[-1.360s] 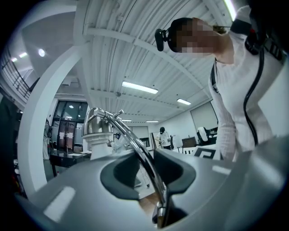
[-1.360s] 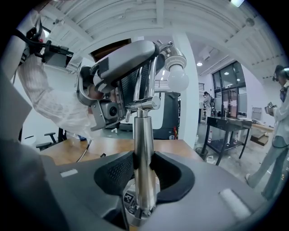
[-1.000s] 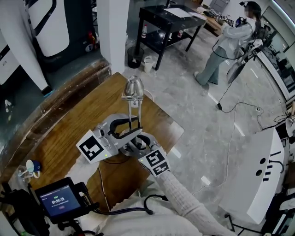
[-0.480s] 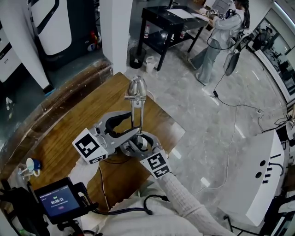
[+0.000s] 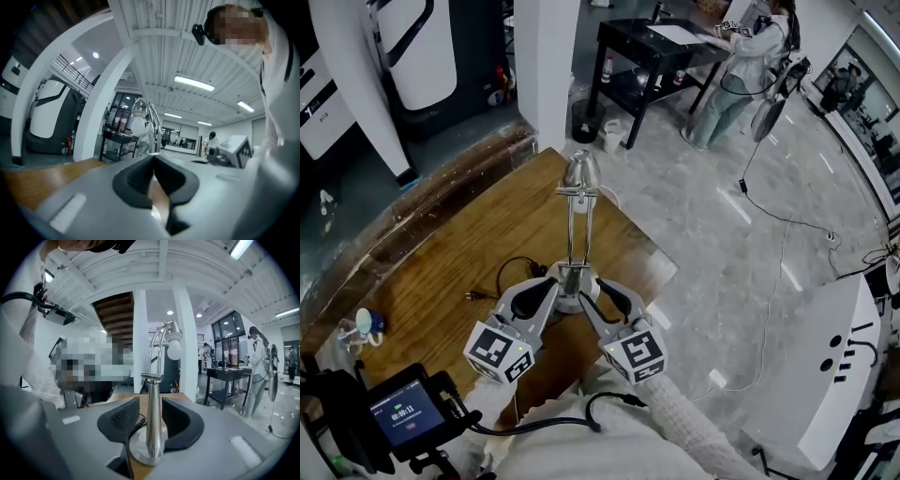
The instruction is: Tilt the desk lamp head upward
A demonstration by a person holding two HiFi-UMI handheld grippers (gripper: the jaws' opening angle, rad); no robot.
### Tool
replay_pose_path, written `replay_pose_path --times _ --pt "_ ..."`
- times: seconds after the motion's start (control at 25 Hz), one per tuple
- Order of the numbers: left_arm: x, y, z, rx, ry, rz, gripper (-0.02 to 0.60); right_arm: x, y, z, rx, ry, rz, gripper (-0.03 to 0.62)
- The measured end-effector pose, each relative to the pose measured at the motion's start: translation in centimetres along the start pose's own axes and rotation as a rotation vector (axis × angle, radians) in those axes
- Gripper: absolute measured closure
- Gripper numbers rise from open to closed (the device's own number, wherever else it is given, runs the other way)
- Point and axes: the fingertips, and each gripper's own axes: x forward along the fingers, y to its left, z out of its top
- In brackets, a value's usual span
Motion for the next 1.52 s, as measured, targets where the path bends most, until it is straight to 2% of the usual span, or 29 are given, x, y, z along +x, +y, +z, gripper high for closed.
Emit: replay_pose_path --times 0.08,0.24,0.44,0.6,0.84,1.0,1.16,1.52 --pt "-0.3 -1.1 -2.2 -0.005 0.074 0.043 0.572 -1.1 0.4 0.2 0.021 0.007 -0.012 0.469" --pt "-0.5 -2.4 -5.5 -0.039 0.211 0.130 0.574 -2.3 0.4 0.0 0.075 -0.013 -0.083 0.595" --pt "-0.6 -3.9 -8.1 -0.154 0.300 0.176 0.574 -3.0 1.1 -1.4 0.163 0.047 -0.090 0.595" --pt "-1.0 -5.7 -8.5 -0.150 0.307 0.199 0.574 -4.4 1.8 -1.8 0.181 0.070 -0.069 0.597" --pt "-1.2 -4.7 -8.9 -0.211 0.301 0.231 0.574 -3.7 2.5 -2.4 0.193 0.119 -0.008 0.597" --pt "-1.4 -4.1 -8.9 -0.228 0.290 0.253 0.574 -3.4 2.4 -2.6 0.172 0.128 -0.009 0.597" --pt "-1.2 -4.0 -8.6 -0.217 0.273 0.247 0.574 -3.3 2.5 -2.7 0.173 0.130 -0.007 0.597" --pt "-1.1 -4.4 -9.0 -0.201 0.292 0.224 0.574 -3.5 2.5 -2.8 0.164 0.137 -0.009 0.597"
